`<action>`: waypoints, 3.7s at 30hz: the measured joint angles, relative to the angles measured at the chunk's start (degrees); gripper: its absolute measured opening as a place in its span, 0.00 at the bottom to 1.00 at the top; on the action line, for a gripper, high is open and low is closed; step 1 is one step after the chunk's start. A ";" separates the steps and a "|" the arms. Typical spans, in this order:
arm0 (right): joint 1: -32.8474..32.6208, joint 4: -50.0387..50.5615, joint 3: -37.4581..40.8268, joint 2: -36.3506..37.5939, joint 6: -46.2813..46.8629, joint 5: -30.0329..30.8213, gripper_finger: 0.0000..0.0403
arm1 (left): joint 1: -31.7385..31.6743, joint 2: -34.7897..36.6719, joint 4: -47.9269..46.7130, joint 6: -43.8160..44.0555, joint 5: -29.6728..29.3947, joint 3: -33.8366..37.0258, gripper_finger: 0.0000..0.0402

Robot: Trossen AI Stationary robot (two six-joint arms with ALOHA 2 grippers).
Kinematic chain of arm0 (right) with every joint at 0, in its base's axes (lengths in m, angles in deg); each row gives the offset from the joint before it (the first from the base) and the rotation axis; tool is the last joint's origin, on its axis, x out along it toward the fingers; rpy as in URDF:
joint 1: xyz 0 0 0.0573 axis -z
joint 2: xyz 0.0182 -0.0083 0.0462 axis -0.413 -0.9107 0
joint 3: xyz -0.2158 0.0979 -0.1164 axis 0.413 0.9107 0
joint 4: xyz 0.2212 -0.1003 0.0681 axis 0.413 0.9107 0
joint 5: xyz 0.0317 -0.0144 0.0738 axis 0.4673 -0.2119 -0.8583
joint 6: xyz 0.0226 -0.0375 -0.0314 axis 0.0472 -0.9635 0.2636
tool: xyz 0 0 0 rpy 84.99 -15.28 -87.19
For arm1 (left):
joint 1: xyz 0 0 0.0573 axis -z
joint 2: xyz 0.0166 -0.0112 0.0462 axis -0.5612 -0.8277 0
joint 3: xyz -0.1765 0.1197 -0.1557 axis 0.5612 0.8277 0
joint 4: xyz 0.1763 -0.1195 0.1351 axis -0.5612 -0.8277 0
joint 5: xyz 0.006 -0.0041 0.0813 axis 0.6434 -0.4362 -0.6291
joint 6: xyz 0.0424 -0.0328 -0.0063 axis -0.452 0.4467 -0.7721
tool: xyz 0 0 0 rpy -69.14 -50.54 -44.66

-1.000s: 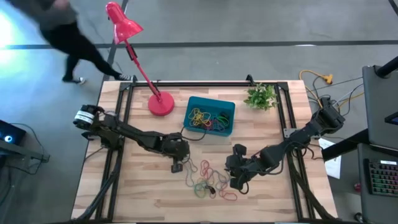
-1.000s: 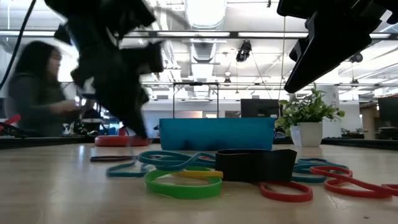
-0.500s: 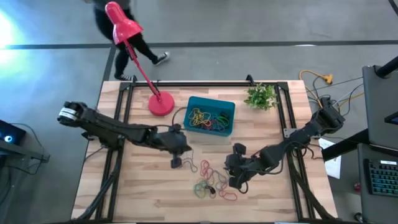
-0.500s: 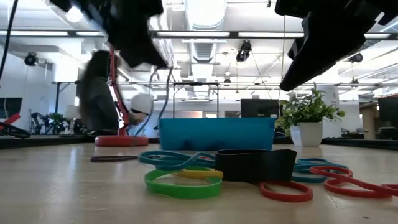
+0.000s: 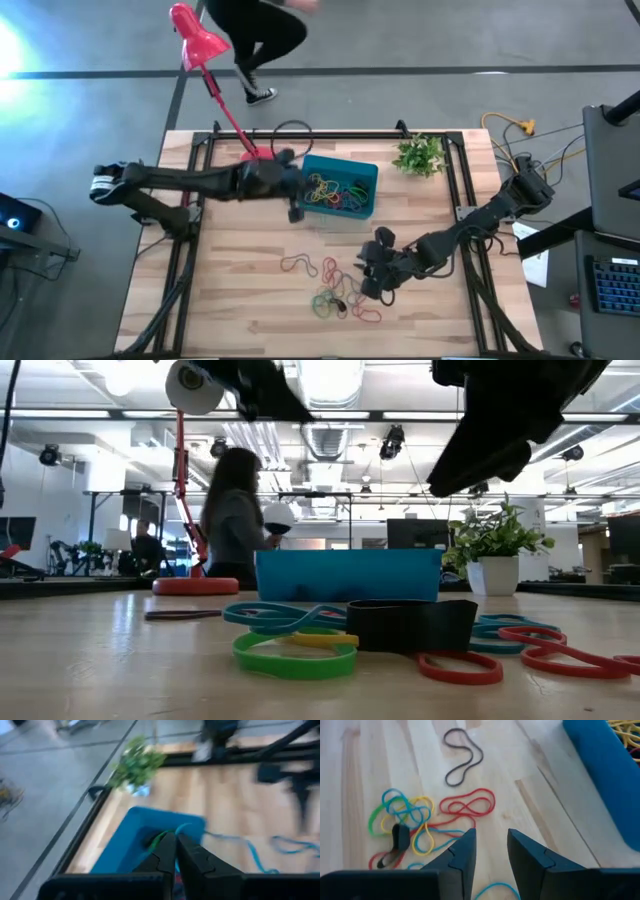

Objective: Pick and place rubber bands into bin
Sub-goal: Put the blue rubber band into the blue bin

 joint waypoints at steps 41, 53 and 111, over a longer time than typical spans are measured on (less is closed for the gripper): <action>1.35 -3.56 0.00 0.02 8.73 7.29 0.25 | -18.75 -13.70 2.30 -0.59 20.73 -0.02 0.33; 1.57 -3.50 0.57 0.02 3.93 -4.58 0.25 | -16.76 -8.42 -3.59 3.49 37.29 0.56 0.37; 0.76 -11.31 11.02 -7.30 5.19 -20.03 0.23 | 6.21 8.01 -4.48 20.98 27.21 15.23 0.37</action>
